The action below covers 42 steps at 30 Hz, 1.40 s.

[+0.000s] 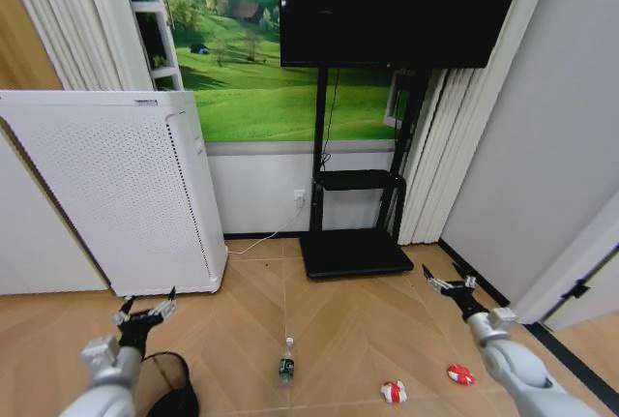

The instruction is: Pick up the trash bin and place the garbage on the floor into it.

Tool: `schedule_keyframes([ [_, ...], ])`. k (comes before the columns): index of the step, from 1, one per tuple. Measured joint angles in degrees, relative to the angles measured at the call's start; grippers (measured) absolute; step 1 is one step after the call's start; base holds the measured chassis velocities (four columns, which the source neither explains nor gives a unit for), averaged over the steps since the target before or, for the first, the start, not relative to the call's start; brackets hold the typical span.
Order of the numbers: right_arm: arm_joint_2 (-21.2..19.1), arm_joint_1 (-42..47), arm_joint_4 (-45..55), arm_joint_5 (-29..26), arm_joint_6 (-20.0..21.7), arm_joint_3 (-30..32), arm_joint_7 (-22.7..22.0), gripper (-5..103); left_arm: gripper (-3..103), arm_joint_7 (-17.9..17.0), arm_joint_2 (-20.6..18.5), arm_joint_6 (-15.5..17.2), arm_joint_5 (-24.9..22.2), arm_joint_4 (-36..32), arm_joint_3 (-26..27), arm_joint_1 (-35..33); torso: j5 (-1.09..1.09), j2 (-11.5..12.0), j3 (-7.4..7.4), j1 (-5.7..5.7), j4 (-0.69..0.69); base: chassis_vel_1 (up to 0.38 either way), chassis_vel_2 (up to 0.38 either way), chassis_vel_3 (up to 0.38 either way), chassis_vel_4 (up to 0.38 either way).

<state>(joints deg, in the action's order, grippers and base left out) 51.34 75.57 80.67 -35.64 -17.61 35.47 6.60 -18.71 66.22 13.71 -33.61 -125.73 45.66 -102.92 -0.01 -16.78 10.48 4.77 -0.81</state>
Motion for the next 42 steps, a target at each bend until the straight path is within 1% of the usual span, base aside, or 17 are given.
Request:
schedule_keyframes([
  [2, 1.7, 0.0, -1.8, 2.0, -0.3, -0.5, 0.1, 100, 100, 0.1, 0.9, 0.4, -1.9, 0.0, 1.1, -2.9, 0.02, -0.1, 0.03, 0.02, 0.03, 0.000, 0.000, 0.000, 0.000],
  [6, 3.0, 0.1, -3.6, 3.4, -0.9, -0.7, 0.7, 100, 100, 0.2, 1.1, 0.7, -4.0, 1.6, 2.9, -4.2, -0.02, -0.1, 0.07, 0.04, 0.03, 0.000, 0.000, 0.000, 0.000],
  [9, 3.6, -0.1, -5.1, 3.9, -1.4, -0.8, 1.3, 100, 100, 0.5, 0.9, 0.7, -5.6, 4.2, 4.4, -4.5, 0.04, -0.1, 0.09, 0.06, 0.02, 0.000, 0.000, 0.000, 0.000],
  [10, 3.9, -0.5, -6.5, 4.1, -1.7, -1.0, 1.6, 100, 100, 1.1, 0.7, 0.3, -6.1, 7.9, 5.5, -4.0, 0.00, -0.2, 0.12, 0.07, 0.02, 0.000, 0.000, 0.000, 0.000],
  [11, 4.0, -0.9, -7.3, 4.1, -1.7, -1.2, 1.8, 100, 100, 1.6, 0.5, 0.0, -6.1, 10.4, 5.9, -3.4, 0.02, -0.2, 0.13, 0.07, 0.03, 0.000, 0.000, 0.000, 0.000],
  [12, 4.0, -0.9, -7.3, 4.1, -1.7, -1.2, 1.8, 100, 100, 1.6, 0.5, 0.0, -6.1, 10.4, 5.9, -3.4, 0.02, -0.2, 0.13, 0.07, 0.03, 0.000, 0.000, 0.000, 0.000],
  [13, 4.1, -1.2, -8.1, 4.1, -1.8, -1.3, 1.9, 100, 100, 2.0, 0.4, -0.4, -6.1, 12.1, 5.9, -2.8, 0.05, -0.2, 0.14, 0.08, 0.03, 0.000, 0.000, 0.000, 0.000],
  [15, 4.2, -2.0, -10.7, 4.4, -2.3, -1.4, 2.4, 100, 100, 2.5, 0.3, -0.8, -6.0, 15.2, 5.8, -1.5, 0.02, -0.2, 0.16, 0.09, 0.03, 0.000, 0.000, 0.000, 0.000],
  [17, 4.4, -2.2, -11.8, 4.5, -2.6, -1.4, 2.6, 100, 100, 2.5, 0.4, -0.8, -5.9, 16.0, 5.7, -1.0, 0.01, -0.2, 0.17, 0.09, 0.02, 0.000, 0.000, 0.000, 0.000],
  [21, 4.6, -2.2, -13.5, 4.9, -3.0, -1.2, 2.9, 100, 100, 1.0, 1.2, 0.3, -6.8, 18.2, 5.3, 0.7, 0.01, -0.3, 0.18, 0.11, 0.01, 0.000, 0.000, 0.000, 0.000],
  [24, 4.6, -1.8, -14.6, 5.2, -3.3, -0.6, 3.2, 100, 100, -1.0, 1.9, 2.8, -10.0, 20.0, 5.0, 1.7, 0.02, -0.3, 0.20, 0.12, 0.02, 0.000, 0.000, 0.000, 0.000],
  [26, 4.6, -1.8, -14.9, 5.2, -3.3, -0.5, 3.2, 100, 100, -1.2, 1.9, 3.2, -10.4, 20.6, 5.0, 1.9, 0.01, -0.3, 0.21, 0.12, 0.02, 0.000, 0.000, 0.000, 0.000],
  [29, 4.5, -1.6, -15.2, 5.2, -3.5, -0.2, 3.2, 100, 100, -1.9, 1.7, 5.2, -13.2, 22.7, 5.0, 2.6, 0.01, -0.3, 0.21, 0.12, 0.03, 0.000, 0.000, 0.000, 0.000],
  [35, 4.4, -1.5, -15.7, 5.4, -3.7, -0.1, 3.2, 100, 100, -1.8, 1.0, 5.9, -13.2, 25.7, 5.2, 3.2, 0.01, -0.4, 0.23, 0.13, 0.03, 0.000, 0.000, 0.000, 0.000],
  [37, 4.7, -1.5, -15.6, 5.4, -3.7, -0.1, 3.2, 100, 100, -1.7, 0.7, 6.0, -12.7, 28.2, 4.9, 4.7, 0.01, -0.4, 0.24, 0.13, 0.03, 0.000, 0.000, 0.000, 0.000],
  [40, 4.7, -1.3, -15.3, 5.4, -3.7, -0.1, 3.2, 100, 100, -1.5, 0.6, 6.0, -12.5, 29.6, 4.6, 5.7, 0.02, -0.4, 0.24, 0.14, 0.02, 0.000, 0.000, 0.000, 0.000],
  [42, 4.7, -0.9, -14.8, 5.4, -3.6, -0.1, 3.2, 100, 100, -0.7, 0.4, 5.9, -11.6, 32.0, 4.0, 7.3, 0.02, -0.4, 0.25, 0.14, 0.02, 0.000, 0.000, 0.000, 0.000],
])
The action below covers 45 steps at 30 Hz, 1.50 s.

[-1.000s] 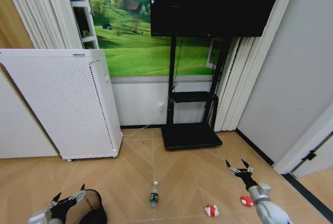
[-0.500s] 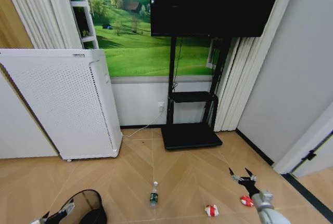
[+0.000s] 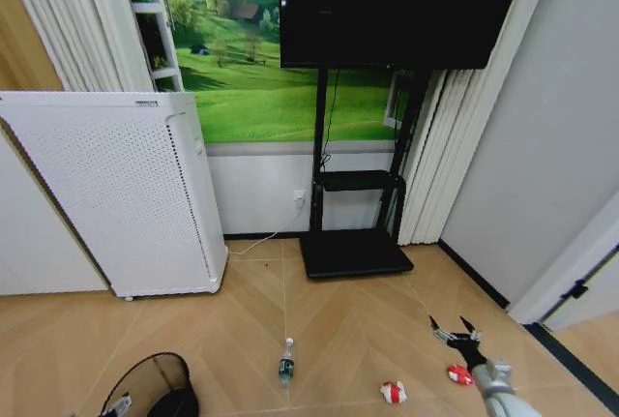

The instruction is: Pick up the trash bin and place the garbage on the floor into it.

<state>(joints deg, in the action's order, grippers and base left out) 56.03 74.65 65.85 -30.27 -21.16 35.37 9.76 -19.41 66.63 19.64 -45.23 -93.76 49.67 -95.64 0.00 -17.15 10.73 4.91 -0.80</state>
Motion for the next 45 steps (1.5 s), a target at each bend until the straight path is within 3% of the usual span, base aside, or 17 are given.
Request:
schedule_keyframes([
  [4, -0.1, 0.0, -0.2, 0.0, -0.2, 0.2, 0.0, 100, 98, 0.4, -0.2, -0.6, 0.7, 2.6, -0.3, 1.8, 0.00, 0.0, 0.00, 0.00, 0.00, 0.000, 0.000, 0.000, 0.000],
  [8, -0.7, 0.0, -0.7, 0.0, -0.5, 0.4, 0.1, 100, 77, 1.3, -0.5, -1.3, 1.5, 5.7, -0.7, 3.7, 0.00, 0.0, 0.01, 0.01, 0.00, 0.000, 0.000, 0.000, 0.000],
  [11, -0.8, -0.1, -0.9, 0.1, -0.5, 0.4, 0.2, 100, 72, 1.4, -0.5, -1.4, 1.6, 6.2, -0.8, 4.1, 0.00, 0.0, 0.01, 0.01, 0.00, 0.000, 0.000, 0.000, 0.000],
  [18, -0.8, -1.1, -1.8, 1.9, 0.0, -0.3, -1.0, 100, 39, 1.6, -0.1, -1.9, 1.2, 5.7, -1.1, 4.4, 0.00, 0.0, 0.02, 0.01, 0.01, 0.000, 0.000, 0.000, 0.000],
  [22, -0.3, -1.4, -2.4, 3.1, 0.0, -1.0, -2.7, 100, 33, 2.0, 0.3, -2.4, 1.2, 5.4, -1.1, 4.0, -0.01, 0.0, 0.02, 0.01, 0.01, 0.000, 0.000, 0.000, 0.000],
  [23, 0.0, -1.5, -2.8, 3.7, -0.2, -1.3, -3.3, 100, 23, 2.4, 0.4, -2.7, 1.3, 5.3, -1.1, 3.8, -0.01, 0.0, 0.02, 0.01, 0.01, 0.000, 0.000, 0.000, 0.000],
  [26, 0.4, -1.5, -3.4, 4.5, -0.9, -1.6, -3.0, 100, 18, 2.8, 0.7, -3.1, 1.2, 4.7, -1.1, 3.4, 0.01, 0.0, 0.02, 0.02, 0.01, 0.000, 0.000, 0.000, 0.000],
  [27, 0.7, -1.5, -3.7, 4.8, -1.3, -1.7, -2.4, 100, 8, 3.1, 0.9, -3.5, 1.1, 4.0, -1.0, 3.1, 0.01, 0.0, 0.02, 0.01, 0.01, 0.000, 0.000, 0.000, 0.000],
  [31, 1.2, -1.8, -4.3, 5.1, -2.2, -1.8, -1.5, 100, 6, 3.3, 1.3, -4.0, 0.8, 1.7, -0.8, 2.2, 0.00, 0.0, 0.02, 0.01, 0.00, 0.000, 0.000, 0.000, 0.000],
  [37, 3.7, -3.5, -7.3, 8.8, -6.9, -2.6, -0.1, 100, 6, 4.4, 2.4, -5.8, 1.8, -7.2, 0.3, -1.3, -0.02, 0.0, 0.03, 0.02, 0.02, 0.000, 0.000, 0.000, 0.000],
  [40, 6.8, -2.0, -8.1, 12.7, -9.2, -3.3, 5.1, 100, 6, 5.4, 3.3, -7.1, 4.1, -14.0, 1.8, -4.4, 0.02, 0.0, 0.03, 0.02, -0.01, 0.000, 0.000, 0.000, 0.000],
  [45, 12.2, 0.1, -8.7, 19.5, -12.5, -4.9, 10.1, 100, 6, 5.8, 4.3, -7.4, 4.6, -19.8, 3.8, -8.4, 0.01, -0.1, 0.02, 0.02, -0.01, 0.000, 0.000, 0.000, 0.000],
])
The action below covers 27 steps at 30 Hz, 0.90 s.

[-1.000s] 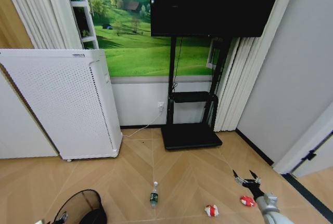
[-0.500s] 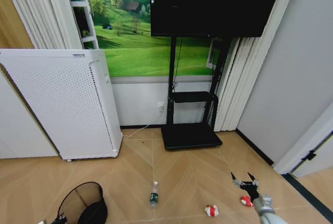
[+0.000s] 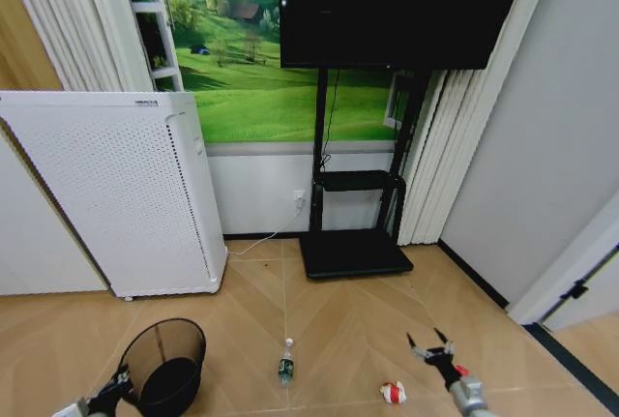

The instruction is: Pick up the trash bin and place the garbage on the floor into it.

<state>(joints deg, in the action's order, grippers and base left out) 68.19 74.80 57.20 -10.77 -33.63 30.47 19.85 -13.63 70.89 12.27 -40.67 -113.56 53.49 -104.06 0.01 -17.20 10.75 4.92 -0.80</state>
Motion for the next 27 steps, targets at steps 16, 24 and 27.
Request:
schedule_keyframes([
  [16, 11.8, -1.2, -10.0, 19.0, -3.8, -7.9, 3.7, 100, 6, 1.2, 6.6, -2.8, 1.4, 0.0, 9.8, -7.1, -0.01, 0.0, 0.00, 0.00, 0.01, 0.000, 0.000, 0.000, 0.000],
  [24, 14.1, -3.5, -11.4, 16.8, -2.0, -11.5, -1.3, 100, 6, 1.1, 7.7, -2.8, 1.7, -0.6, 10.5, -7.7, 0.00, 0.0, 0.00, 0.00, 0.02, 0.000, 0.000, 0.000, 0.000],
  [27, 14.4, -6.1, -12.2, 14.9, -1.0, -11.7, -3.4, 100, 6, 1.1, 7.6, -2.7, 1.7, -0.8, 10.5, -7.7, -0.02, 0.0, 0.01, 0.00, 0.02, 0.000, 0.000, 0.000, 0.000],
])
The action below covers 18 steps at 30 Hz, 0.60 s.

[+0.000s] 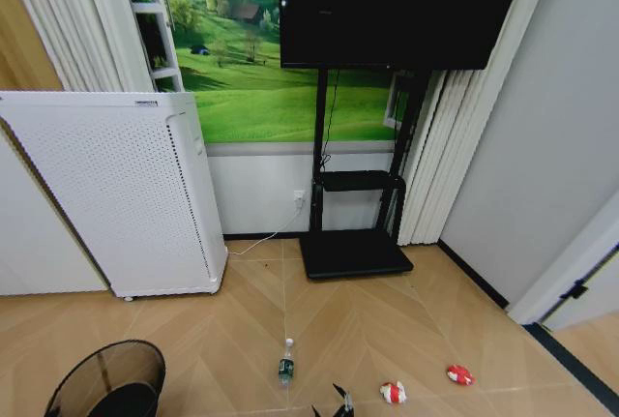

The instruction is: Pick up the trash bin and place the garbage on the floor into it.

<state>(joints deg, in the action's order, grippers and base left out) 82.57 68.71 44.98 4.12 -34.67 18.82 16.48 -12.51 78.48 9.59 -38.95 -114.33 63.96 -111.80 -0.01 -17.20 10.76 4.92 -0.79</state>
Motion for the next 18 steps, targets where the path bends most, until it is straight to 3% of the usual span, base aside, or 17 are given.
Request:
schedule_keyframes([
  [12, -2.9, -3.0, 0.5, -5.4, 0.1, 0.6, -0.1, 100, 6, -0.7, -0.5, 0.9, 0.5, -0.2, -1.5, 1.3, 0.01, 0.0, 0.00, 0.01, -0.01, 0.000, 0.000, 0.000, 0.000],
  [18, -3.3, -3.1, 0.7, -3.3, -0.4, 2.8, 1.2, 100, 6, -1.0, -0.4, 1.0, 0.8, -0.2, -2.1, 1.8, 0.01, 0.0, 0.01, 0.01, -0.01, 0.000, 0.000, 0.000, 0.000],
])
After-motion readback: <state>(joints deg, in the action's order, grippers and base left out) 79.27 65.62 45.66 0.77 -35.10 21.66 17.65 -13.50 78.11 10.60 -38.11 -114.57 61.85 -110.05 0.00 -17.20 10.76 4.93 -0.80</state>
